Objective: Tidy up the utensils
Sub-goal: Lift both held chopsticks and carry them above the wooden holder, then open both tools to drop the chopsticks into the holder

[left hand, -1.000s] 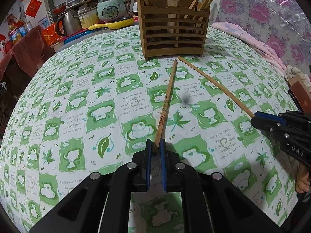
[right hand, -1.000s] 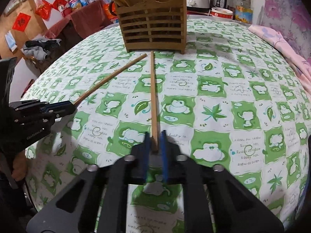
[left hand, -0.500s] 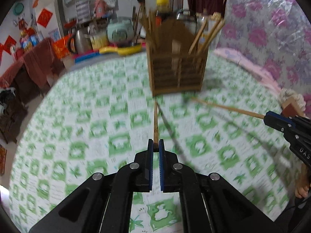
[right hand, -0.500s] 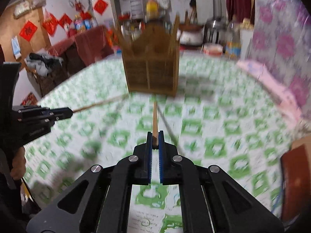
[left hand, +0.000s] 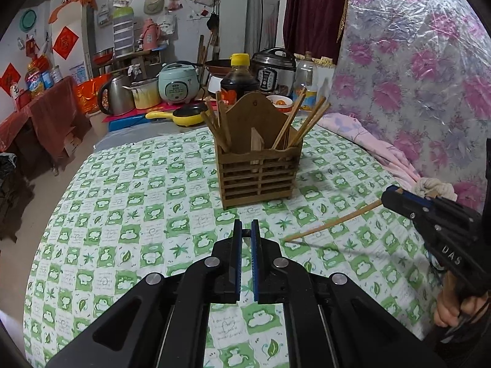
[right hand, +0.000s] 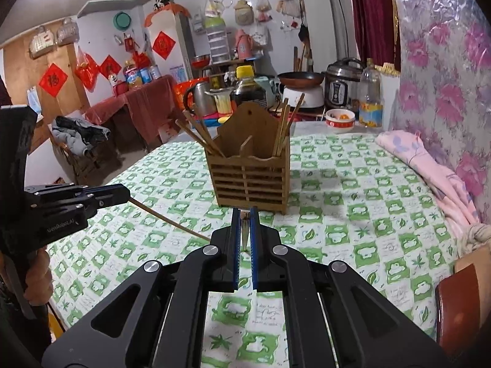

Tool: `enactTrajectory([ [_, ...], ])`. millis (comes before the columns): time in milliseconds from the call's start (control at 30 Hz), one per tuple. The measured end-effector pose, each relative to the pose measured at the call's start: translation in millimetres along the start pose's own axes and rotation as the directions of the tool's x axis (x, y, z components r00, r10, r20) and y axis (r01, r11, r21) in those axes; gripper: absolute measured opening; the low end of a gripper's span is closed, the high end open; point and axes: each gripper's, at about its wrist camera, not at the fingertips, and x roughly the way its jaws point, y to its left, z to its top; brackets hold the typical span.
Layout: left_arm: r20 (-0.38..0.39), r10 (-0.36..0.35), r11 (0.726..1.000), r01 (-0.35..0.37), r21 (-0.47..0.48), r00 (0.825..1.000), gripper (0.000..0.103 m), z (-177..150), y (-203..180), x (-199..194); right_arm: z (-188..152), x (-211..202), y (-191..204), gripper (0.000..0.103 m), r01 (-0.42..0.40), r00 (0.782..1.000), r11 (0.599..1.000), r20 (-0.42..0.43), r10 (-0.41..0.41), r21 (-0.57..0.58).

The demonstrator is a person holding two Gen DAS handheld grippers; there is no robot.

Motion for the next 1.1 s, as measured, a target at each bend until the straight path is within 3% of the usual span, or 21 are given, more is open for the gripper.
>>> enactTrajectory([
  [367, 0.089, -0.001, 0.996, -0.007, 0.084, 0.996, 0.006, 70, -24, -8, 60, -10, 4, 0.007, -0.005, 0.993, 1.0, 0.115, 0.006, -0.006],
  [600, 0.247, 0.023, 0.998, -0.038, 0.059, 0.969, 0.006, 121, -28, -32, 105, -17, 8, 0.007, 0.041, 0.976, 0.999, 0.213, -0.04, 0.003],
  [733, 0.288, 0.041, 0.998, -0.05, 0.025, 0.957, 0.006, 143, -25, -30, 130, -14, 12, 0.007, 0.064, 0.967, 0.998, 0.245, -0.062, -0.001],
  [967, 0.289, 0.084, 0.996, -0.078, -0.032, 0.954, 0.006, 158, -14, 12, 140, 19, 29, 0.007, 0.183, 0.955, 0.981, 0.247, -0.162, -0.063],
  [1100, 0.253, 0.069, 0.997, -0.058, -0.049, 0.965, 0.006, 156, -5, 40, 140, 42, 29, 0.007, 0.155, 0.97, 0.985, 0.202, -0.136, -0.08],
])
